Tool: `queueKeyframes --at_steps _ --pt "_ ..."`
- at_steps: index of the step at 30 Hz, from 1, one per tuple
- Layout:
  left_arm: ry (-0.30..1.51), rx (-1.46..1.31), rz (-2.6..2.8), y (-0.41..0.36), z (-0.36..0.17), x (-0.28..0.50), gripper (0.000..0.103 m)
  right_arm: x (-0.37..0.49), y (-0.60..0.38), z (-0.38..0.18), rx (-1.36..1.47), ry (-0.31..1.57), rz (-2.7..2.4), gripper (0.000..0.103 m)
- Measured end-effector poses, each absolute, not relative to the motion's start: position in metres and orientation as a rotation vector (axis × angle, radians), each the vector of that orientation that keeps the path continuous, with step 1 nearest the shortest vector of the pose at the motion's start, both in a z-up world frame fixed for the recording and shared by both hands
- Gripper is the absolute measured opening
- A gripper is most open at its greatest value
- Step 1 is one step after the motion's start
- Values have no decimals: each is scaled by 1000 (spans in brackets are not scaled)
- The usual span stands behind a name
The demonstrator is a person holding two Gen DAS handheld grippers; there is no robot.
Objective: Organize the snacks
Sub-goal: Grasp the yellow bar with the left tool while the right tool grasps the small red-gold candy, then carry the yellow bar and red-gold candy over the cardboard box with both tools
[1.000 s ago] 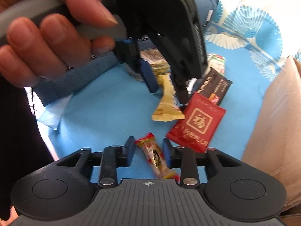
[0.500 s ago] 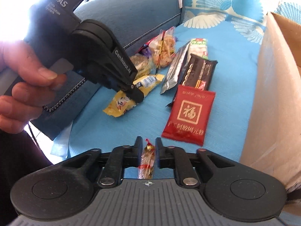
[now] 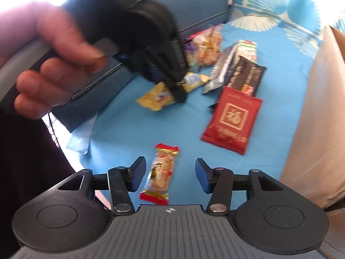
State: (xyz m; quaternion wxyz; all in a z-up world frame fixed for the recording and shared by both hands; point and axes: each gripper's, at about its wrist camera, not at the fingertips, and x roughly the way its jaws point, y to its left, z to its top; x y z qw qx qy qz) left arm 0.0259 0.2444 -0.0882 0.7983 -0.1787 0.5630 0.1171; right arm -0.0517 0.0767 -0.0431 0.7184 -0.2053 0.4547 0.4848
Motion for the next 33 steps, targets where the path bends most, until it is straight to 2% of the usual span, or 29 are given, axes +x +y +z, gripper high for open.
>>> queueKeyframes --at_steps 2,5,12,26,33 --pt "1209 -380 250 243 -88 26 14 -60 81 -48 -515 997 1088 29" --pt "1209 -378 249 244 -88 26 14 -64 82 -49 -558 951 1087 19" --pt "1212 -327 237 235 -90 25 11 -46 77 -46 -478 903 941 18" --pt "1219 -273 216 225 -93 28 11 -39 72 -52 -471 940 890 20" --pt "1134 -282 189 222 -75 23 8 -41 73 -38 -414 847 884 18"
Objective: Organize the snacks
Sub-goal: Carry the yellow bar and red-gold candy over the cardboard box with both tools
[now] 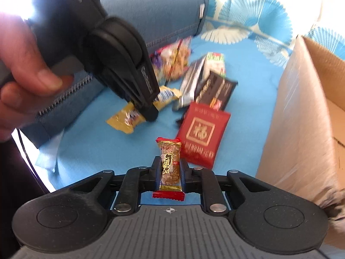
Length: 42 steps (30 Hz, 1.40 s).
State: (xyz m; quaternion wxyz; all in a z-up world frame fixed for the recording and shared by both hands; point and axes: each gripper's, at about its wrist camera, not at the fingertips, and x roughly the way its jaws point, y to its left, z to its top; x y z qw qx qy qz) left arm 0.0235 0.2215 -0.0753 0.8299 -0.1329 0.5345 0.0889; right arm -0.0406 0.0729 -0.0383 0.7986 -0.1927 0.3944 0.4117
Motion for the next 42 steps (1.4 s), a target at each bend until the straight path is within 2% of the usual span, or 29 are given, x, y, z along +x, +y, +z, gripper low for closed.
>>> queueKeyframes --at_steps 18,26,30,33,36,42 --pt "873 -308 242 214 -14 8 8 -34 37 49 -190 546 741 18" --pt "694 -260 240 182 24 9 8 2 -11 101 -58 470 630 18" --pt "607 -236 204 156 37 12 8 28 -41 126 -105 389 569 18" --pt "555 -232 160 130 45 16 8 49 -66 122 -100 378 494 18" --pt "520 -220 110 101 50 22 8 61 -92 101 -70 451 398 18" --pt "519 -219 15 48 44 41 8 65 -114 92 -99 464 310 18"
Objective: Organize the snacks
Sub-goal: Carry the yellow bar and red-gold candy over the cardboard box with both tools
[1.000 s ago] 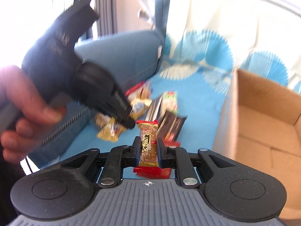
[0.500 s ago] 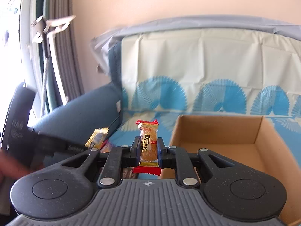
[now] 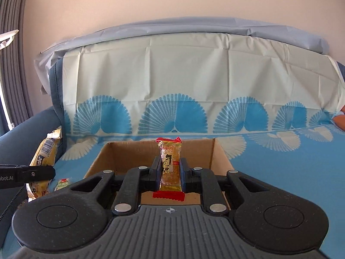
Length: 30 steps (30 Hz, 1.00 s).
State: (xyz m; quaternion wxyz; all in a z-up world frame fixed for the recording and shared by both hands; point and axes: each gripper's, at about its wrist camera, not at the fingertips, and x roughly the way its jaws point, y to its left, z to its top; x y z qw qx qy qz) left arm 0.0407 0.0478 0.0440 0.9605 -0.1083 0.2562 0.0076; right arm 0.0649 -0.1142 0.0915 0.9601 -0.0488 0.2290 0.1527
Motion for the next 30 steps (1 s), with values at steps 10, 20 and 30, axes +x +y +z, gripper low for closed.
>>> queueKeyframes --at_steps 10,20,30 --pt "536 -154 -69 6 28 58 8 69 -132 85 -164 473 266 18" --pt "558 -164 -96 4 23 57 8 70 -135 83 -162 490 262 18" --pt "576 -198 -90 9 22 59 8 73 -134 82 -167 504 266 18"
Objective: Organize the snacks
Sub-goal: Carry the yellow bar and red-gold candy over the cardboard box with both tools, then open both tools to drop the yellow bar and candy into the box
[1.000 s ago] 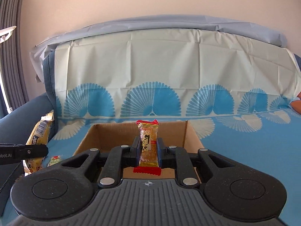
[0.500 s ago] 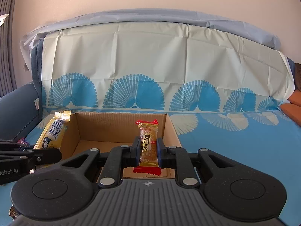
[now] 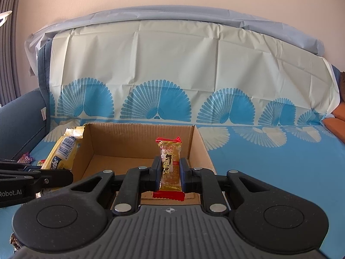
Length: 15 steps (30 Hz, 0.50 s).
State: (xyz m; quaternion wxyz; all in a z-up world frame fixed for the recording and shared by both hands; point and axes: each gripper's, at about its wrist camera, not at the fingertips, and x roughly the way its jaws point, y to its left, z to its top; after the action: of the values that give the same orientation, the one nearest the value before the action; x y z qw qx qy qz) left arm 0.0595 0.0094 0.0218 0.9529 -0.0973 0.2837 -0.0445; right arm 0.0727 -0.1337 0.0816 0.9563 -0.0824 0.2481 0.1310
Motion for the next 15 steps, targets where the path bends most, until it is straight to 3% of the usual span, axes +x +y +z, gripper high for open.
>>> queueKeyframes --at_steps 15 --pt "576 -200 -95 10 21 59 8 74 -133 80 -173 503 273 18"
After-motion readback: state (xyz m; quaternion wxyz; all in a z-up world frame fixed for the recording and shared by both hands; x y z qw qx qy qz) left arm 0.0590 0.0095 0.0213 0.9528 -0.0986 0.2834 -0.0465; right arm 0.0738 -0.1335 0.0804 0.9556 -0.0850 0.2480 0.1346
